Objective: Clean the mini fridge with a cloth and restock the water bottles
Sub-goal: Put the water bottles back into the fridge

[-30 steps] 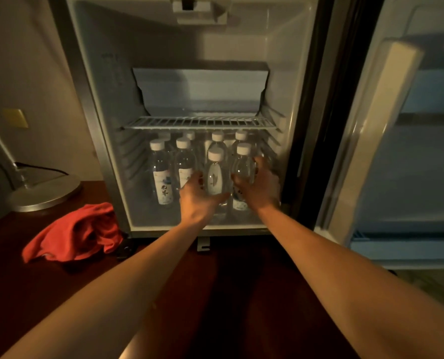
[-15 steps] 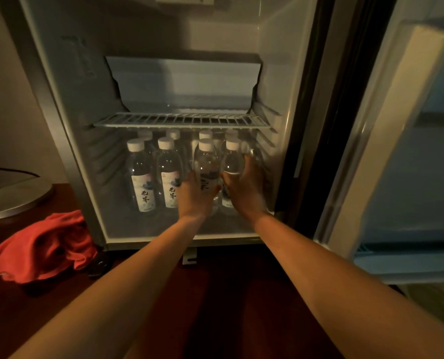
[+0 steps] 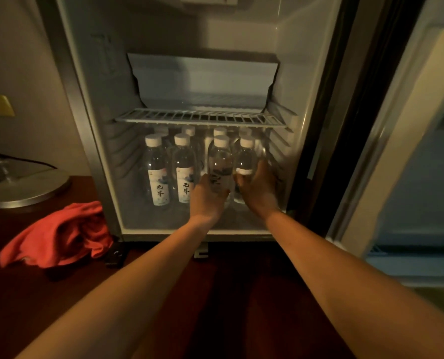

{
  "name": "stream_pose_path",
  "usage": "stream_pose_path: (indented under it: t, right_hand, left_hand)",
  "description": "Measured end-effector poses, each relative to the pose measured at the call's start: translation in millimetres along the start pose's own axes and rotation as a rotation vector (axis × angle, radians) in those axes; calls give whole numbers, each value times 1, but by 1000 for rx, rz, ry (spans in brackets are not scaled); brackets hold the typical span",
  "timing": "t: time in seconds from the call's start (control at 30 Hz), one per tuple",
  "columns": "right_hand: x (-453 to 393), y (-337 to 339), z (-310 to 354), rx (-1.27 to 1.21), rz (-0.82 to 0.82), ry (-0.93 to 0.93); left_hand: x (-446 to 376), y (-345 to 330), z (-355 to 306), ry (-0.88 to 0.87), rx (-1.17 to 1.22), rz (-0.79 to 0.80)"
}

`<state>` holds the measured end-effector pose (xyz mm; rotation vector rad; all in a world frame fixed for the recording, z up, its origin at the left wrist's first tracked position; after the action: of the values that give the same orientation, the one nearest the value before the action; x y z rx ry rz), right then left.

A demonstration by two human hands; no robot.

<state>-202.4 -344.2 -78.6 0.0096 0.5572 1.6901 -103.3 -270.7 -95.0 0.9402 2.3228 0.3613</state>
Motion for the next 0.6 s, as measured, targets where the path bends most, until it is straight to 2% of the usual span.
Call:
stream_pose_path:
  t: [0.17, 0.33, 0.6]
  right_hand:
    - [16, -5, -11, 202, 60, -161]
    - [35, 11, 11, 297, 12, -182]
    - [84, 46, 42, 188, 54, -86]
  left_hand:
    - [17, 21, 5, 46, -55, 97]
    - [37, 46, 7, 79, -11, 87]
    - [75, 69, -15, -57, -27, 127]
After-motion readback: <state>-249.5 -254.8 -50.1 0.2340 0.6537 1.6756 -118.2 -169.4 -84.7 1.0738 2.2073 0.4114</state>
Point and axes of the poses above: each hand's wrist, its own x-axis away from the middle knuckle, its own y-axis out of the back of the hand, z = x × y, the point moved 1 cm from there along -x, towards the middle knuckle, and after that the axes turned 6 degrees about -y, right-handed, at the moved point
